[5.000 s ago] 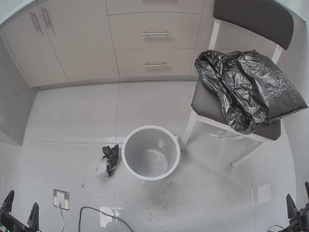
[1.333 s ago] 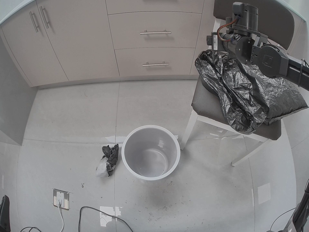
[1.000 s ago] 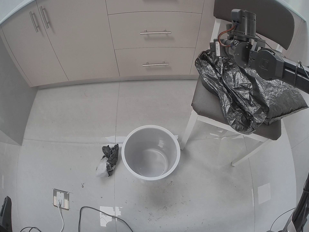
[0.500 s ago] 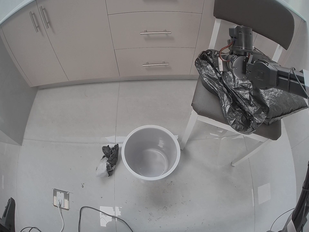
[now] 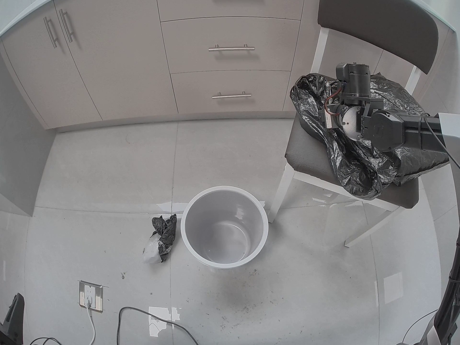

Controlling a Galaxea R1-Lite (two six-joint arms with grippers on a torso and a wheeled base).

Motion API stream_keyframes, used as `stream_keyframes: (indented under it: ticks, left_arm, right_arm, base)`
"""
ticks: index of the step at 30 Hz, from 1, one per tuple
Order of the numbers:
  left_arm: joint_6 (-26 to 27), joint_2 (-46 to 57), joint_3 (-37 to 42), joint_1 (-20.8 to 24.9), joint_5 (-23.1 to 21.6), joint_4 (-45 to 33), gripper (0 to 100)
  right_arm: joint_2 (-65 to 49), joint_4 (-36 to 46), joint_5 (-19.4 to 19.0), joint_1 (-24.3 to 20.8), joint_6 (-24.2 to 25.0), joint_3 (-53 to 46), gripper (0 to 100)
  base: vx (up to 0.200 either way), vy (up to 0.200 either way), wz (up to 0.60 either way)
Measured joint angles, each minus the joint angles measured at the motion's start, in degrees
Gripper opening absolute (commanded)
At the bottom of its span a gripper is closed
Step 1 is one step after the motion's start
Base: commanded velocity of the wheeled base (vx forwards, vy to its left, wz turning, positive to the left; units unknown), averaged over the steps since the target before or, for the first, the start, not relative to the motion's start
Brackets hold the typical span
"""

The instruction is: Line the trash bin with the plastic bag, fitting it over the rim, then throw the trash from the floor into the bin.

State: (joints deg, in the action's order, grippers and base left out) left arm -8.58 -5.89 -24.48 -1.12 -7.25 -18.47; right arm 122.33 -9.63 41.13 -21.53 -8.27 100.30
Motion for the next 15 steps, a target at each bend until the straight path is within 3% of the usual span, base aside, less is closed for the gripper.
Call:
stream_keyframes:
  ticks: [15]
  left_arm:
    - [-0.1,-0.1,0.0,0.0,-0.2,0.0,100]
  right_arm:
    - [-0.3,-1.9,0.0,1.7,-0.4,-1.5,100]
  base:
    - [0.000,0.000,0.00]
